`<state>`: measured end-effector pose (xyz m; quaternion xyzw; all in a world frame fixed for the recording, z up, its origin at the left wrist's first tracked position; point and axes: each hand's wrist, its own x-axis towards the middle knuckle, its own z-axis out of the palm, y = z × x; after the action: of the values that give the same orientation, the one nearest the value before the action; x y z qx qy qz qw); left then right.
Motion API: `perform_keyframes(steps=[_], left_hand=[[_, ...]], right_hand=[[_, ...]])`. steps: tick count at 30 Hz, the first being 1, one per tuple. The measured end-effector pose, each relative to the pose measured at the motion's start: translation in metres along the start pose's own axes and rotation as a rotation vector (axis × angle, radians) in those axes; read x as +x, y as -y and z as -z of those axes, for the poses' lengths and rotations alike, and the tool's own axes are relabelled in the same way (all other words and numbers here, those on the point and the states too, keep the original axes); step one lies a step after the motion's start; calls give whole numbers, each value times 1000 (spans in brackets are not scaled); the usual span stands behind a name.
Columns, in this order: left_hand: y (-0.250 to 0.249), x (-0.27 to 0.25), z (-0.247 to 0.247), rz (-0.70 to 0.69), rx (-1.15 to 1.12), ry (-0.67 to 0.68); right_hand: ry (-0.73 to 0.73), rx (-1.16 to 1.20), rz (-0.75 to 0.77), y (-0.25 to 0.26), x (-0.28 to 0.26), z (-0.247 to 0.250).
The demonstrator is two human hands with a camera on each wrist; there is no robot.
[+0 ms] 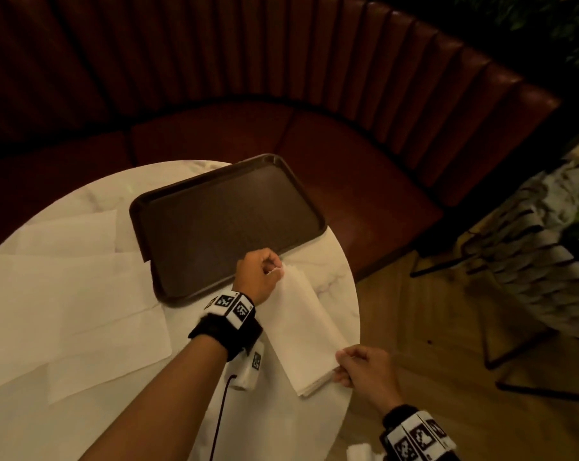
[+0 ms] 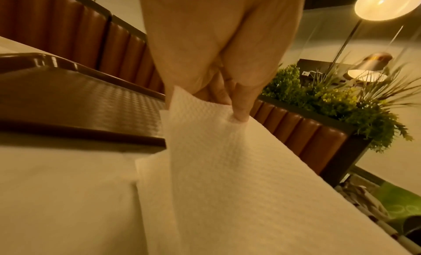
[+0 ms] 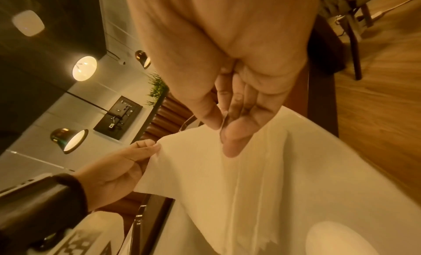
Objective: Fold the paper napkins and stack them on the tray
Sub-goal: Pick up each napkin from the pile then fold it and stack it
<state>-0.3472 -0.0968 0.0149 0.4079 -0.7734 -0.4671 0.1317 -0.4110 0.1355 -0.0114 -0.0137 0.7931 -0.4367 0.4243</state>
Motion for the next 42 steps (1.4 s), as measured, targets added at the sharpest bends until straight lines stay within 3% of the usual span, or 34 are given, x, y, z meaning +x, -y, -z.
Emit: perform_keyframes(steps=[3,9,12,14,16,18,20,23,25,28,31,35,38,40,42], left_hand=[[5,3,-8,22,102,46],[8,-34,-8,51,605,70],[16,-66,-25,-23,723,300],[27,-73,-40,-14,748,432],[35,-71,-50,9,761,481],[38,-67,-53,20,771,502],[35,-65,-52,11,765,509],[31,-73,-36,-4,716,417],[36,-91,-12,33,650,324],[66,-130,34,204,529,195],[112,-180,84,422,398,79],[158,-246,138,620,253,-82],[188,-284,166,714,166,-131],[207,-303,177,749,121,-151],[221,-317,185,764,34,-194]], right_hand=[[-47,21,-26,-2,7,-5],[-75,30,-109,0,9,-9],[-105,-100,-51,4,6,-8],[-176,-343,79,5,3,-9],[-289,-683,422,3,1,-13],[-237,-1004,755,-1,7,-21],[-143,-1197,774,-2,17,-30],[-85,-1309,582,2,26,-37],[-102,-1279,553,12,21,-41],[-151,-1115,624,42,3,-55],[-131,-949,795,74,-18,-103],[185,-893,954,92,-32,-214],[256,-966,680,98,-23,-299],[151,-1015,509,102,-14,-341],[19,-1066,459,104,-4,-365]])
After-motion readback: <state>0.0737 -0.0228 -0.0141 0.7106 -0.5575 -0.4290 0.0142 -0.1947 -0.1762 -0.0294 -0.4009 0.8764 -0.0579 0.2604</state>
